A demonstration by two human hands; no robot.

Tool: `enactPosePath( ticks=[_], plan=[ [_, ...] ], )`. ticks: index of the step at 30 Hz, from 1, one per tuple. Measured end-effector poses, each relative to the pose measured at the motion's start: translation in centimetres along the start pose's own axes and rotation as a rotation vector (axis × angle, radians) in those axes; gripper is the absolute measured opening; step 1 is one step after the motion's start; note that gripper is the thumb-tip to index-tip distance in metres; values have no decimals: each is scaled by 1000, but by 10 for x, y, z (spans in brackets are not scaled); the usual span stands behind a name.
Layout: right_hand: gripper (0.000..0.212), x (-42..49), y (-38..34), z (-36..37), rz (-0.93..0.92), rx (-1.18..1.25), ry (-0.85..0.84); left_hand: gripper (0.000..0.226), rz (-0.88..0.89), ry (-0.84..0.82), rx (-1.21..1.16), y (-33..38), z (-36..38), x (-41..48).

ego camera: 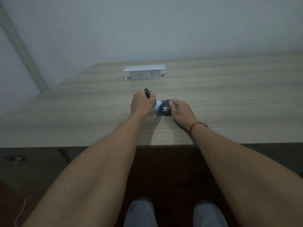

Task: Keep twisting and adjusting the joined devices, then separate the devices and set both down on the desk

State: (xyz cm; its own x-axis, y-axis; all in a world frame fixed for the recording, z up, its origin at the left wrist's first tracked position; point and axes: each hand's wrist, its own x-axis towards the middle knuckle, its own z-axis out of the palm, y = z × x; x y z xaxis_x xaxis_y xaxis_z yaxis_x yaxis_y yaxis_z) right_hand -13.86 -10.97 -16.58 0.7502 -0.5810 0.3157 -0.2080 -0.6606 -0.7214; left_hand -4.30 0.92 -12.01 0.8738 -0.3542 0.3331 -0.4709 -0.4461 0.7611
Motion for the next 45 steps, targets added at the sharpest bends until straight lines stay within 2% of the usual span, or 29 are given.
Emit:
enactPosePath(
  ticks=[3,7,10,12,14,16,20,25,30,32,34,37,42,45],
  plan=[
    [36,-2,-3,-2,16,5,-4,28,9,10,-133,0,5,-11],
    [37,-2,-5,-4,37,45,1,31,-12,25,52,-15,3,-20],
    [36,-2,-7,-5,46,62,3,33,-40,102,-48,-20,-4,-17],
    [35,-3,-7,-4,52,53,11,33,-41,73,-133,-17,-1,-16],
    [35,-4,-6,-4,56,53,21,31,-28,-23,-144,-17,4,-15],
    [34,-3,-5,-5,64,64,32,36,-37,-59,-97,-20,7,-12],
    [35,-5,-7,-6,81,59,33,44,-153,51,62,-23,2,-7],
    [57,-13,-10,-5,95,-17,8,49,-238,58,233,-28,-3,-12],
    [75,-14,-11,-2,89,-58,23,54,-195,58,250,-32,-5,-15],
    [77,-13,-13,-1,74,-65,36,63,-137,-11,236,-31,-6,-16],
    [73,-12,-15,0,44,-62,46,67,-63,-112,229,-28,-7,-17],
    [54,-10,-17,1,42,-40,82,45,-56,-147,211,-24,-1,-13],
    [32,0,-12,4,157,-48,189,48,-139,-11,295,-17,22,-7],
    [31,5,-10,6,198,-69,231,44,-146,49,323,-12,31,-7]
  ],
)
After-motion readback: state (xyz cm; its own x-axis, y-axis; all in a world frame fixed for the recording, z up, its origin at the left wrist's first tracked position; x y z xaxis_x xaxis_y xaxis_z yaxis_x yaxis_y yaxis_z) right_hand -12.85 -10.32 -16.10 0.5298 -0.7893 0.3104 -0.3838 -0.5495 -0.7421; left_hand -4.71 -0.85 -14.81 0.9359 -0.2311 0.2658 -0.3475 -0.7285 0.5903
